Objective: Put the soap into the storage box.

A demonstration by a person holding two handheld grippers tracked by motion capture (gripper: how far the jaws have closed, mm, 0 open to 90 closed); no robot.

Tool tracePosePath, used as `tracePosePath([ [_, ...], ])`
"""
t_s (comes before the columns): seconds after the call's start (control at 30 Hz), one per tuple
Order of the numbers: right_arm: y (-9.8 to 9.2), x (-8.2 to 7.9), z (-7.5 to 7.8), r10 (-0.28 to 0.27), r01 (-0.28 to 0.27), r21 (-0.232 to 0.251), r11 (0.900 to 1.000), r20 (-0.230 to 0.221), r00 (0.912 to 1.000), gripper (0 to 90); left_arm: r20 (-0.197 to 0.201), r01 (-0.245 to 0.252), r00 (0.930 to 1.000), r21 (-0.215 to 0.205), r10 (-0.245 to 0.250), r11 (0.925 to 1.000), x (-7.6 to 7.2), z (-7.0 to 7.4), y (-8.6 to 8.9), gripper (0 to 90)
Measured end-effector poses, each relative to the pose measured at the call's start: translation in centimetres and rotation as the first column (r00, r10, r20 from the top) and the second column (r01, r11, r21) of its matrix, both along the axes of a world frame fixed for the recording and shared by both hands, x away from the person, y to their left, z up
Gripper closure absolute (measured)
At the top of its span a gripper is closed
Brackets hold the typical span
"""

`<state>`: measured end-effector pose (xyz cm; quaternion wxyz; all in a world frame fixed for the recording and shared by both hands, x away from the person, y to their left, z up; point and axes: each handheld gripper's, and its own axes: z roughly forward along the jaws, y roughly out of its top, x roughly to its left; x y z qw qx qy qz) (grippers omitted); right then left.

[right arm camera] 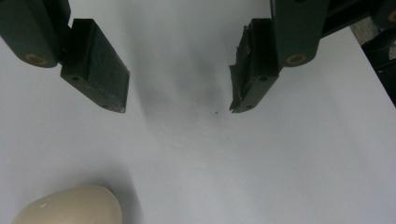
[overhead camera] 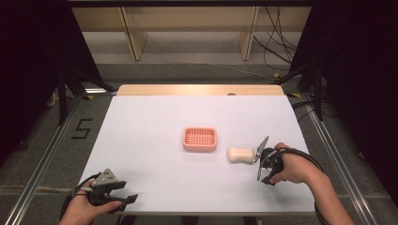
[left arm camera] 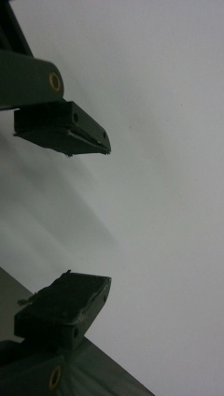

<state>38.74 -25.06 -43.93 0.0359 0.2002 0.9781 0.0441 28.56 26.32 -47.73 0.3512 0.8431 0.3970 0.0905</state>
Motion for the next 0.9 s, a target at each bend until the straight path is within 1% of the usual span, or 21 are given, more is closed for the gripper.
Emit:
tracePosePath([
  [0.03,0.1,0.0,0.0,-0.010,0.010,-0.002,1.000,0.009,0.9999,37.6,-0.001,0.001,1.0000,0.002,-0.001,1.0000,0.0,0.0,0.0,29.2],
  [0.07,0.1,0.2,0.1,0.008,-0.008,0.004,1.000,0.006,0.9999,37.6,0.003,0.003,1.0000,0.001,-0.003,1.0000,0.0,0.0,0.0,29.2],
  [0.13,0.2,0.2,0.2,0.004,-0.004,0.002,1.000,0.008,1.0000,37.5,0.005,0.000,1.0000,-0.004,0.000,1.0000,0.0,0.0,-0.1,29.2],
  [0.17,0.2,0.4,0.3,0.013,-0.013,0.008,1.000,0.008,0.9999,37.3,0.005,-0.006,1.0000,0.005,0.006,1.0000,0.1,0.0,-0.1,29.2],
  [0.2,0.3,0.6,0.4,0.014,-0.014,0.012,1.000,0.006,0.9999,36.9,-0.006,-0.007,1.0000,-0.002,0.007,1.0000,0.0,-0.1,-0.1,29.2],
  [0.23,0.4,0.6,0.5,-0.002,0.002,0.006,1.000,0.005,1.0000,36.6,-0.006,-0.007,1.0000,-0.002,0.007,1.0000,0.0,-0.1,-0.1,29.2],
  [0.37,0.6,1.1,0.6,-0.004,0.004,0.012,1.000,0.010,0.9999,35.8,-0.002,-0.010,0.9999,-0.001,0.010,1.0000,0.0,-0.1,0.0,29.2],
  [0.4,0.7,1.2,0.7,-0.015,0.015,0.009,1.000,0.005,0.9999,35.5,0.007,-0.012,0.9999,0.001,0.012,0.9999,0.0,-0.1,0.0,29.2],
  [0.43,0.8,1.5,0.8,-0.017,0.017,0.010,1.000,0.014,0.9997,34.9,0.014,-0.005,0.9999,0.007,0.005,1.0000,0.1,-0.1,0.0,29.2],
  [0.47,0.8,1.7,0.8,-0.009,0.008,0.016,1.000,0.019,0.9998,34.8,0.004,-0.012,0.9999,-0.002,0.012,0.9999,0.0,-0.1,-0.1,29.2],
  [0.5,0.8,1.7,0.8,-0.009,0.008,0.016,1.000,0.019,0.9998,34.8,0.004,-0.012,0.9999,-0.002,0.012,0.9999,0.0,-0.1,-0.1,29.1],
  [0.53,0.9,1.8,0.9,-0.025,0.025,0.010,1.000,0.009,0.9997,34.8,0.001,-0.005,1.0000,-0.005,0.005,1.0000,0.0,-0.1,-0.1,29.1],
  [0.57,1.0,2.2,1.1,-0.024,0.024,0.001,1.000,0.016,0.9996,34.7,-0.001,0.000,1.0000,-0.005,0.000,1.0000,0.0,-0.1,-0.1,29.1],
  [0.6,0.9,2.6,1.1,0.004,-0.004,-0.001,1.000,0.026,0.9997,34.7,0.007,0.011,0.9999,0.004,-0.011,0.9999,0.0,-0.1,0.0,29.2],
  [0.63,1.1,2.5,1.3,-0.029,0.029,-0.008,1.000,0.017,0.9994,34.7,0.006,0.009,0.9999,0.003,-0.009,1.0000,0.0,-0.1,-0.1,29.1],
  [0.67,1.2,2.7,1.3,-0.017,0.017,0.000,1.000,0.017,0.9997,34.7,0.007,0.004,1.0000,0.010,-0.004,0.9999,0.1,-0.1,-0.1,29.1],
  [0.7,1.2,2.9,1.3,-0.010,0.010,-0.011,1.000,0.026,0.9996,34.7,0.000,0.010,1.0000,0.010,-0.010,0.9999,0.1,0.0,0.0,29.1],
  [0.73,1.3,3.2,1.3,0.001,-0.001,0.003,1.000,0.031,0.9995,34.4,0.007,0.010,0.9999,0.004,-0.010,0.9999,0.0,0.0,0.0,29.2],
  [0.77,1.5,3.2,1.4,-0.018,0.018,-0.004,1.000,0.029,0.9994,34.4,0.006,0.009,0.9999,0.008,-0.009,0.9999,0.1,0.0,0.0,29.1],
  [0.83,1.7,3.6,1.4,-0.002,0.001,0.005,1.000,0.028,0.9996,34.5,0.005,0.010,0.9999,0.009,-0.010,0.9999,0.1,0.0,0.0,29.1],
  [0.9,1.9,3.7,1.4,-0.012,0.012,0.002,1.000,0.030,0.9995,34.5,0.005,0.010,0.9999,0.010,-0.010,0.9999,0.1,0.0,0.0,29.1],
])
